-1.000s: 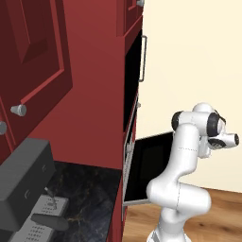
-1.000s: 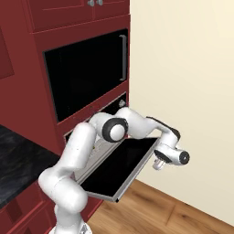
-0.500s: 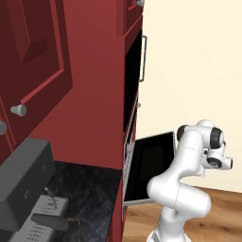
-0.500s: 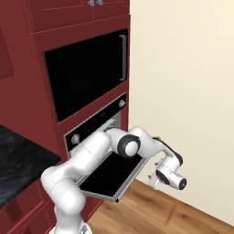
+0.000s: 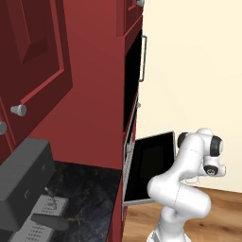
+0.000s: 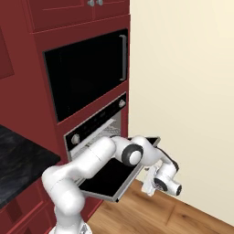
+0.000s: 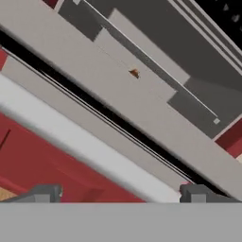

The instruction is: Place the fish on the bottom rack of the oven, and slide the tray back inside. Close the oven door.

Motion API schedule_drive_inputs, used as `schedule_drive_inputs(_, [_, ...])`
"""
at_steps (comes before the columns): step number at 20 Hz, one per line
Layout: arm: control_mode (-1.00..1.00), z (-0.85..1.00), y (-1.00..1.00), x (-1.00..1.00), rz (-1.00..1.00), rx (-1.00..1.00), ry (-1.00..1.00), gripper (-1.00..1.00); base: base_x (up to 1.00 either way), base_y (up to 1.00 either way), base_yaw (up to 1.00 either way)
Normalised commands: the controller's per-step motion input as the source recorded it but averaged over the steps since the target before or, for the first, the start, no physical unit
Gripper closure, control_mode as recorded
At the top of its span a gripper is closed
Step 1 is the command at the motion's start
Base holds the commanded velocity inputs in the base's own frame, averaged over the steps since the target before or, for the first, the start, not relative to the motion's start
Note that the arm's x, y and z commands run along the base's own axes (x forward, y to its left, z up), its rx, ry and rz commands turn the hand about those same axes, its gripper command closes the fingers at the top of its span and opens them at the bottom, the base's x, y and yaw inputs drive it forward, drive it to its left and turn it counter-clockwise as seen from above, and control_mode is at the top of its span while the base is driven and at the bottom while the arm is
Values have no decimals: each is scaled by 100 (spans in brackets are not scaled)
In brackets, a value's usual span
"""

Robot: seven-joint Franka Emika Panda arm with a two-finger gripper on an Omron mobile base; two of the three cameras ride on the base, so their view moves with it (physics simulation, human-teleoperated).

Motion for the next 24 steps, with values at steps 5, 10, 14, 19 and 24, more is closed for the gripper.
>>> schedule_drive_inputs(5, [-100, -35, 82, 9, 14, 11, 0, -100, 0, 0, 0])
schedule_drive_inputs(10, [-100, -62, 76, 2, 11, 13, 2, -100, 0, 0, 0])
schedule_drive_inputs(14, [-100, -25, 87, 7, 3, 12, 4, -100, 0, 0, 0])
schedule_drive_inputs(19, [-100, 3, 100, 6, 0, 4, 6, -100, 0, 0, 0])
schedule_drive_inputs(24, [-100, 75, 100, 1, 0, 1, 0, -100, 0, 0, 0])
